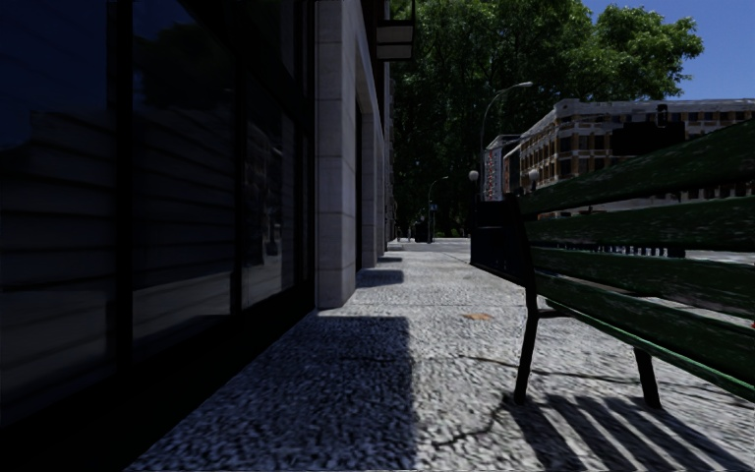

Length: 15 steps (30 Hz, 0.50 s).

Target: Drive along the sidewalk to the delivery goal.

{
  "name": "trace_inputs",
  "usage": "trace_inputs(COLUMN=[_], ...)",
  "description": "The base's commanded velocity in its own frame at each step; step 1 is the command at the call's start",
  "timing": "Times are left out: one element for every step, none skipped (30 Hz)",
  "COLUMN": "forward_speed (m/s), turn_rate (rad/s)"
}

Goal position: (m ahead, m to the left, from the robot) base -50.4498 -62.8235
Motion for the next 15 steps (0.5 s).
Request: trace_inputs(forward_speed=[2.00,2.00,2.00,2.00,2.00,2.00,2.00,2.00,2.00,2.00,2.00,2.00,2.00,2.00,2.00], turn_rate=[0.00,0.00,0.00,0.00,0.00,0.00,0.00,0.00,-0.10,-0.23,-0.28,-0.29,-0.29,-0.29,-0.29])
